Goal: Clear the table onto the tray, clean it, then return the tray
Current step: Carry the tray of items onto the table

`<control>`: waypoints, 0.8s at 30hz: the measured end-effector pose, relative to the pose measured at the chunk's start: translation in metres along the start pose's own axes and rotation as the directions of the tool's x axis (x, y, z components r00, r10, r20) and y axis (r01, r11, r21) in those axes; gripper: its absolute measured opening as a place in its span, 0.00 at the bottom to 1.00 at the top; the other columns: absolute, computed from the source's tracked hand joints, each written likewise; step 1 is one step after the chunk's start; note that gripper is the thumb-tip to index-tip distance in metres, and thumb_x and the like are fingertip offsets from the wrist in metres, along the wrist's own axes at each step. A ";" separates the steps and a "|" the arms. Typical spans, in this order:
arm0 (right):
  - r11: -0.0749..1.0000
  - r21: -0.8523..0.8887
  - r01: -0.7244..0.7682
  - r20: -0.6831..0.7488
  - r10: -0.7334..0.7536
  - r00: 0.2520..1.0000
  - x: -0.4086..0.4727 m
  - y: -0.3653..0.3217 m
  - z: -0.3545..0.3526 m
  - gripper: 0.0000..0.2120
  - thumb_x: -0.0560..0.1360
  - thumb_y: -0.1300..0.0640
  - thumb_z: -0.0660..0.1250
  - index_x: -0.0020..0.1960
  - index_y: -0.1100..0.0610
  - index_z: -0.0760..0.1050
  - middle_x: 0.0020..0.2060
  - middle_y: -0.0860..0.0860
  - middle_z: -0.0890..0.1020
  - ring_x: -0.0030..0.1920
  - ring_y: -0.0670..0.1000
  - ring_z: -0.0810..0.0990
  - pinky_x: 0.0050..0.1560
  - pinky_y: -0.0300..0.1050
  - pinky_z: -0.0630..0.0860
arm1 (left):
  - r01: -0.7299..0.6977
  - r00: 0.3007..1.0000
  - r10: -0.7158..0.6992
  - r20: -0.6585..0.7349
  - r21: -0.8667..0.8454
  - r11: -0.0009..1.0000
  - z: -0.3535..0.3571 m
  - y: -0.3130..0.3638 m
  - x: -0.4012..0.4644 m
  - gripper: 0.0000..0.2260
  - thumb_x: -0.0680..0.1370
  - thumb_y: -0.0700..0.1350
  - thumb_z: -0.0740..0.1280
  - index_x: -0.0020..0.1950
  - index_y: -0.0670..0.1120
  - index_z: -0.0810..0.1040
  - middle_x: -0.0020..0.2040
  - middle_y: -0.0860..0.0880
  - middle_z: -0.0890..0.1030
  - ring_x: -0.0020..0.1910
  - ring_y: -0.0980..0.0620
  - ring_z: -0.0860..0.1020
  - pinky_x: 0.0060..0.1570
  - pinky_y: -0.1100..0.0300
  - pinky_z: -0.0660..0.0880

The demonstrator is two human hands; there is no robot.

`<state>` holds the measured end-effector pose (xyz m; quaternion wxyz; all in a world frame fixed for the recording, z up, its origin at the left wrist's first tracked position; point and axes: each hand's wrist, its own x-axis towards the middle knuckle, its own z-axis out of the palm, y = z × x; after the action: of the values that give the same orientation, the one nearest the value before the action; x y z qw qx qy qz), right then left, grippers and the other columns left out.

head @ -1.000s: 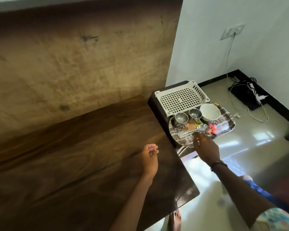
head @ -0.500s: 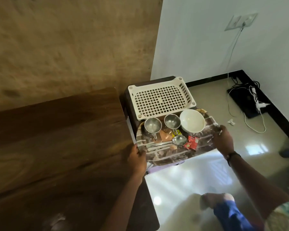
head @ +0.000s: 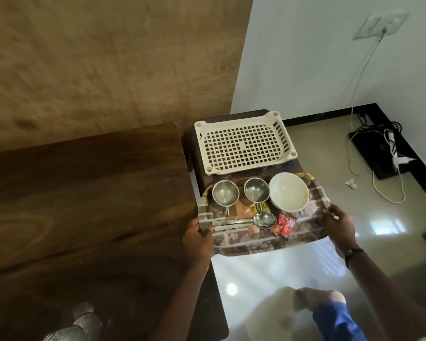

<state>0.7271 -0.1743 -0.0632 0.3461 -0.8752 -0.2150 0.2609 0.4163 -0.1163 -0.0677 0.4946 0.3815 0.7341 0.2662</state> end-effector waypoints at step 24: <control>0.972 0.001 0.233 0.120 -0.232 0.965 -0.221 -0.085 0.155 0.15 0.78 0.69 0.60 0.64 0.69 0.73 0.57 0.67 0.78 0.59 0.65 0.76 0.61 0.57 0.71 | 0.056 0.958 -0.071 -0.277 -0.062 0.997 -0.283 -0.076 0.002 0.15 0.71 0.36 0.72 0.58 0.39 0.80 0.52 0.40 0.83 0.52 0.44 0.80 0.48 0.57 0.72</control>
<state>0.4465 -0.1641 -0.0308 0.3551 -0.8289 -0.3382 0.2691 0.1303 -0.1615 -0.0227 0.4044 0.3031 0.8010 0.3210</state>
